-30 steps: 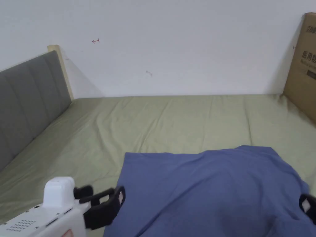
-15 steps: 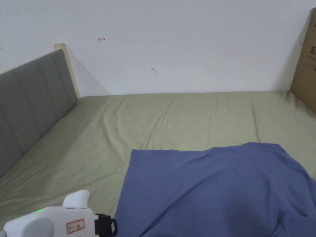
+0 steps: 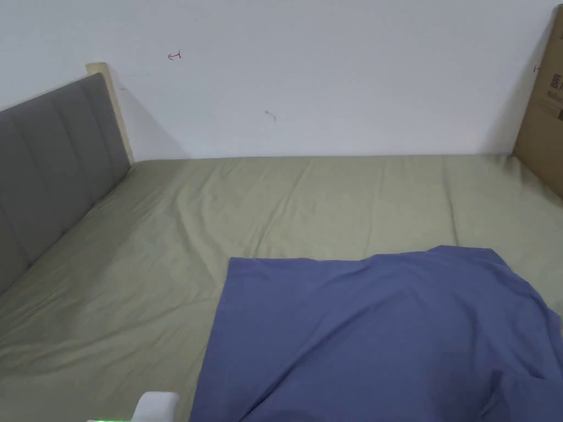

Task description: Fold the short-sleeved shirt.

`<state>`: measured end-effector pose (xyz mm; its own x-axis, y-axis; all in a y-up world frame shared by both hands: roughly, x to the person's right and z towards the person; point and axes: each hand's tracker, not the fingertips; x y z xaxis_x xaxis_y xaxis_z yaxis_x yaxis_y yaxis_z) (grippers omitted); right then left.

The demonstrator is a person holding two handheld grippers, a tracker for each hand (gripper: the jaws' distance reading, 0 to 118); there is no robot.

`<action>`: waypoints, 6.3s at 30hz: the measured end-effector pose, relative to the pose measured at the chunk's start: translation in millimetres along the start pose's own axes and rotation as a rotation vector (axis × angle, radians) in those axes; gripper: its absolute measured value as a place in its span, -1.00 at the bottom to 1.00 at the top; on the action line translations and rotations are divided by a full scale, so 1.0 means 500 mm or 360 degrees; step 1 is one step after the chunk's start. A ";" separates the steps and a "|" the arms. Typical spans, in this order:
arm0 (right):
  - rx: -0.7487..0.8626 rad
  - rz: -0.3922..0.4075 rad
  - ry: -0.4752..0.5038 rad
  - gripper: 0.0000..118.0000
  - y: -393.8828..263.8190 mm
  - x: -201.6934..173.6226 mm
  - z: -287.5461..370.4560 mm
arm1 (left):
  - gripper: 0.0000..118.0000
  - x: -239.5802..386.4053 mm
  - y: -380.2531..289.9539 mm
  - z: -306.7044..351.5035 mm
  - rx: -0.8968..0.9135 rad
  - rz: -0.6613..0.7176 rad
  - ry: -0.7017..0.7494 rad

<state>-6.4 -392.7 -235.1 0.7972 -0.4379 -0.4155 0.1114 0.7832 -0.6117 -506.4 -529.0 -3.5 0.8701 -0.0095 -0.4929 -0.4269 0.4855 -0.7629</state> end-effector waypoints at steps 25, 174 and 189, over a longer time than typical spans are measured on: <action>-0.1047 0.0333 -0.0461 0.45 -0.112 0.209 -0.169 | -0.97 0.006 -0.014 0.173 0.0534 -0.0013 -0.0217; -0.0982 0.0546 -0.0400 -0.89 0.029 0.195 -0.139 | -0.92 -0.005 0.101 0.127 0.0058 0.0156 -0.0198; -0.0966 0.0551 -0.0488 0.96 -0.013 0.158 -0.151 | 0.62 -0.056 0.071 0.131 0.0113 0.0462 -0.0471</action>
<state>10.8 -465.8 -314.7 0.8662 0.0002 -0.4996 -0.4500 0.4349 -0.7800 -530.0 -454.4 10.5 0.7541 0.3831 -0.5335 -0.6555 0.4905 -0.5742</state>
